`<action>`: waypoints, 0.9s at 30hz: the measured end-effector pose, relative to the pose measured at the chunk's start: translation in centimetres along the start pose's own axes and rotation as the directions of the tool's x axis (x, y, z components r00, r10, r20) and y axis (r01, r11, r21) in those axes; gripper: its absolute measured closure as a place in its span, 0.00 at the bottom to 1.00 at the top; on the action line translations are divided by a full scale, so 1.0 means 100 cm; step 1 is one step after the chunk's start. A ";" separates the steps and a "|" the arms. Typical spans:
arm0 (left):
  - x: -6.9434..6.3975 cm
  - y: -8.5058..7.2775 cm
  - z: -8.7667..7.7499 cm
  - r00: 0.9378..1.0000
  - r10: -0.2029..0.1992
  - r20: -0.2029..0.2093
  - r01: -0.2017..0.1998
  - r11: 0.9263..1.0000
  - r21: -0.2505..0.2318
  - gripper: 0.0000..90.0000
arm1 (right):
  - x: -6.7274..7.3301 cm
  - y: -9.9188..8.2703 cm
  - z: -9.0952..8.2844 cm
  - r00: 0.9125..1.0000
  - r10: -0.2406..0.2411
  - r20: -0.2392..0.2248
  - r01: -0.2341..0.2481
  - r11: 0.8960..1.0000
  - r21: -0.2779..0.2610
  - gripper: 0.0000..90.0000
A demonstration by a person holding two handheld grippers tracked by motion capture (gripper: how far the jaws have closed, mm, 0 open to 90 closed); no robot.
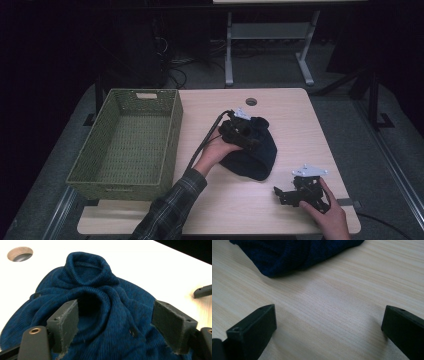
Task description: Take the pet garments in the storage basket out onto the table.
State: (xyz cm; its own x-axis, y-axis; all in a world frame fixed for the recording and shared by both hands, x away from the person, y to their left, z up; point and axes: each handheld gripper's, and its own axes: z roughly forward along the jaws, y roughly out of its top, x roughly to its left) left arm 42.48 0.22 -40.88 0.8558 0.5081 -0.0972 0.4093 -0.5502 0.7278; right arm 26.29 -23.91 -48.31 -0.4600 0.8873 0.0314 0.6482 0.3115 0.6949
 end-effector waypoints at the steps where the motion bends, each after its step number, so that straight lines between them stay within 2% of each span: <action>1: -0.001 -0.001 -0.003 1.000 -0.006 0.000 0.006 1.000 -0.010 0.23 | 0.000 0.000 0.000 1.000 0.000 0.000 0.000 1.000 0.000 0.00; 4: -0.004 -0.004 -0.014 1.000 0.008 -0.004 -0.008 1.000 -0.008 0.21 | 0.000 0.000 0.000 1.000 -0.003 0.000 0.003 1.000 -0.002 0.00; 8: -0.006 -0.010 -0.028 1.000 0.011 -0.025 -0.012 1.000 -0.028 0.21 | 0.000 0.000 0.000 1.000 -0.003 0.000 0.003 1.000 -0.001 0.00; 14: -0.012 -0.030 -0.045 0.998 0.017 -0.056 -0.018 0.999 -0.029 0.20 | 0.000 0.000 0.000 1.000 -0.003 0.000 0.003 1.000 0.000 0.00; 23: -0.023 -0.060 -0.060 0.997 0.005 -0.076 -0.006 1.000 -0.011 0.15 | 0.000 0.000 0.000 1.000 -0.005 0.000 0.005 1.000 -0.001 0.00; 27: -0.029 -0.075 -0.066 0.995 0.005 -0.099 -0.005 1.000 -0.002 0.15 | 0.000 0.000 0.000 1.000 -0.005 0.000 0.005 1.000 -0.001 0.00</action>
State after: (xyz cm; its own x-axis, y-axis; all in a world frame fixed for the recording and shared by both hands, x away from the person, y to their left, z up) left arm 34.84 7.21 -41.57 0.8224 0.5683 -0.0263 0.4045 -0.5515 0.7295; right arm 26.32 -23.93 -48.32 -0.4634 0.8857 0.0284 0.6454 0.3154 0.6957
